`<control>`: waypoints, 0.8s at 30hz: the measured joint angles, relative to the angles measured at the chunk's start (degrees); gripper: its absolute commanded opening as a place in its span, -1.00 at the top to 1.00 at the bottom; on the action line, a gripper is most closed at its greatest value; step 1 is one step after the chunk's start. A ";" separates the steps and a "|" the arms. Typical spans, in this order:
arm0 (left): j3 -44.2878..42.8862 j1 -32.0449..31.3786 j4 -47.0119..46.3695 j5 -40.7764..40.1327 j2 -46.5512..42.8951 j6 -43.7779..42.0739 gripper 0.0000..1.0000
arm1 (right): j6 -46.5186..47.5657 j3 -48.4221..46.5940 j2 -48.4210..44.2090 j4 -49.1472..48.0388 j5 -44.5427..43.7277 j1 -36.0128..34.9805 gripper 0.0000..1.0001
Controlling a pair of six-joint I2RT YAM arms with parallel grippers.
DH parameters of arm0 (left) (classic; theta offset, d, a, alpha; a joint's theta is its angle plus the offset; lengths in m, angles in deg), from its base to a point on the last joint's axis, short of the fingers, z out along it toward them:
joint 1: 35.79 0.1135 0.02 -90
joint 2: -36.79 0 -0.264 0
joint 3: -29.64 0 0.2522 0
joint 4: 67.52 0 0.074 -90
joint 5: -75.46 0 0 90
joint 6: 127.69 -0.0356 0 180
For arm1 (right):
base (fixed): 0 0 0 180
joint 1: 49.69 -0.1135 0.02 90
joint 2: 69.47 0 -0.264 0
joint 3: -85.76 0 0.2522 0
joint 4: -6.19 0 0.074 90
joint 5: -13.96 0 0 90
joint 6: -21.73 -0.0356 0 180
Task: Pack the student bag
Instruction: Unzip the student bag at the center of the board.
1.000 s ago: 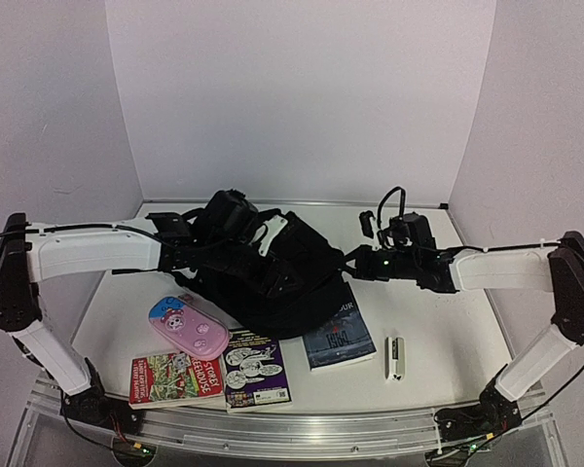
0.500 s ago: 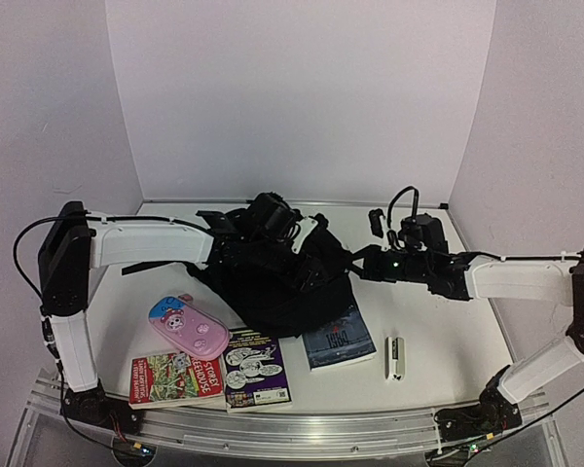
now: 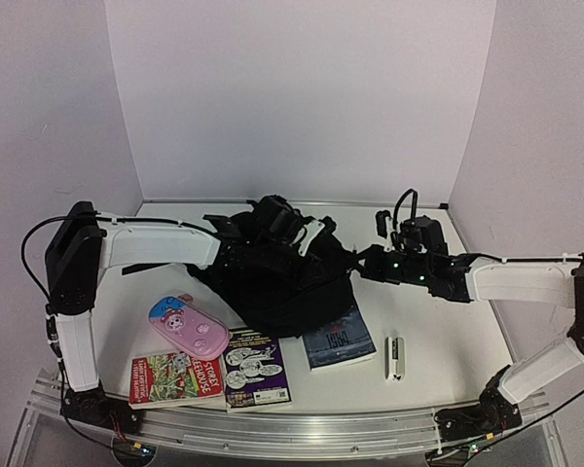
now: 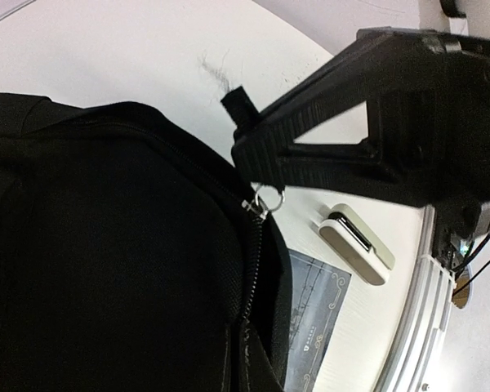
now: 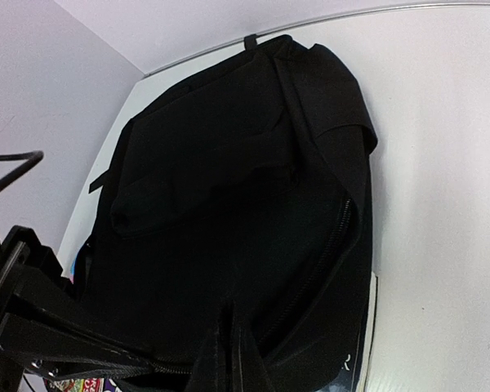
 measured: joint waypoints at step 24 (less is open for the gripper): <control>18.65 -0.06 -5.93 -2.41 -17.12 5.36 0.99 | -1.80 -13.70 15.19 6.26 -8.03 3.80 1.00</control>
